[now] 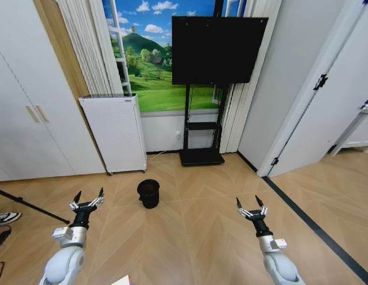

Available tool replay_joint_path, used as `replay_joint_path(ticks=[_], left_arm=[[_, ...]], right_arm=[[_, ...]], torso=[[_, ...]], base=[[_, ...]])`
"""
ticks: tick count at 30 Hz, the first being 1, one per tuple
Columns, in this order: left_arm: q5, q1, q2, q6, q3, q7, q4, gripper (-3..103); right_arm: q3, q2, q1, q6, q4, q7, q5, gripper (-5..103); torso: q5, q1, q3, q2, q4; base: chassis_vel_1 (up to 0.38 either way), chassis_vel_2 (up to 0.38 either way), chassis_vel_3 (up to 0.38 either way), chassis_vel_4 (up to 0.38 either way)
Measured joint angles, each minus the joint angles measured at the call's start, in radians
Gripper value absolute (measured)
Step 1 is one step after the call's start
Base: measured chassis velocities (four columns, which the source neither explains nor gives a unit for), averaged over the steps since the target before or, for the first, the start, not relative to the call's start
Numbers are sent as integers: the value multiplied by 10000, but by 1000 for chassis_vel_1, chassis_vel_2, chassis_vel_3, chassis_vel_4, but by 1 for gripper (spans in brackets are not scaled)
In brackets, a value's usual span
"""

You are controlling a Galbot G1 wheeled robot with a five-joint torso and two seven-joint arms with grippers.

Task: Pick up the trash bin and place the garbage on the floor into it.

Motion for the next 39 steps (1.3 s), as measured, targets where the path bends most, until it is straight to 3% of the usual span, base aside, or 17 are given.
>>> replay_joint_path(ticks=[2, 5, 27, 35, 39], left_arm=[[-2, 20, 0, 0, -20, 0, -8, 100], [0, 39, -6, -1, -23, 1, -30, 100], [53, 74, 7, -22, -49, 28, -36, 100], [138, 32, 29, -11, -24, -10, 8, 100], [543, -22, 89, 208, 86, -352, -6, 100]], right_arm=[[2, -4, -20, 3, 17, -5, 28, 100], [-2, -4, -42, 1, 29, -16, 64, 100], [8, 26, -59, 84, 108, -209, 157, 100], [14, -14, 21, 101, 35, 27, -20, 100], [-21, -22, 25, -83, 104, 403, -318, 100]], torso=[[-21, -9, -4, 6, -1], [-4, -6, -1, 3, -3], [-9, 3, 1, -3, -1], [-10, 2, 1, -3, -1], [-10, 3, 1, -3, -1]], base=[[110, -160, -136, 164], [15, -94, -48, 107], [0, 5, 6, -2], [0, 0, 0, 0], [0, 0, 0, 0]])
